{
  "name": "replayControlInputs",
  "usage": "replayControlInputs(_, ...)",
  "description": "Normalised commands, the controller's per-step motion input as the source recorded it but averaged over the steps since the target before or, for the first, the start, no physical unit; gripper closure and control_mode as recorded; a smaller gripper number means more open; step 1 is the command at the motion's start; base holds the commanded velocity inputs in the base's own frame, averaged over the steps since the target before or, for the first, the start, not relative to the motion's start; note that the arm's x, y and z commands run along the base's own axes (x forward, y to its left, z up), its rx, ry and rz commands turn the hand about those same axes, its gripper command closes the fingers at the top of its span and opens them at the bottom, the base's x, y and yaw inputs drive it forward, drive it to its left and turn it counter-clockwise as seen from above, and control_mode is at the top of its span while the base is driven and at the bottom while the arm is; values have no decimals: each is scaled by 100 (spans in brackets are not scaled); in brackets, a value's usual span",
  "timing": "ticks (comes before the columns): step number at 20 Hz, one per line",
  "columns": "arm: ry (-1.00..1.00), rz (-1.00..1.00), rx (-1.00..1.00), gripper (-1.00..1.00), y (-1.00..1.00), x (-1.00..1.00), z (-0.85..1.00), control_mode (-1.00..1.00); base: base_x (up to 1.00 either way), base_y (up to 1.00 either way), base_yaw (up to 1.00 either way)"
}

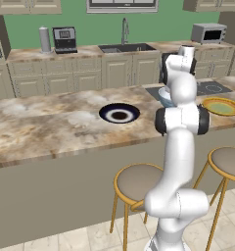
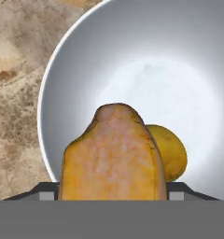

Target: Pick the chicken drumstick and lemon from their plates and place them in the bowl. Then put the bowl in the fridge.

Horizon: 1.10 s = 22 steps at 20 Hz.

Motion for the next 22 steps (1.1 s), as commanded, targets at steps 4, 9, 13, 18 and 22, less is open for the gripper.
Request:
replayControlInputs(4, 7, 11, 0, 100, -5, 10, -13, -100, 0, 0, 0)
replayControlInputs(9, 2, 10, 0, 100, 1, 1, -17, -100, 0, 0, 0)
replayControlInputs(13, 0, 9, 0, 100, 8, 0, -19, -100, 0, 0, 0)
replayControlInputs(18, 0, 8, 0, 100, 2, 0, -16, -100, 0, 0, 0)
replayControlInputs(22, 0, 7, 0, 100, 4, 0, -17, -100, 0, 0, 0)
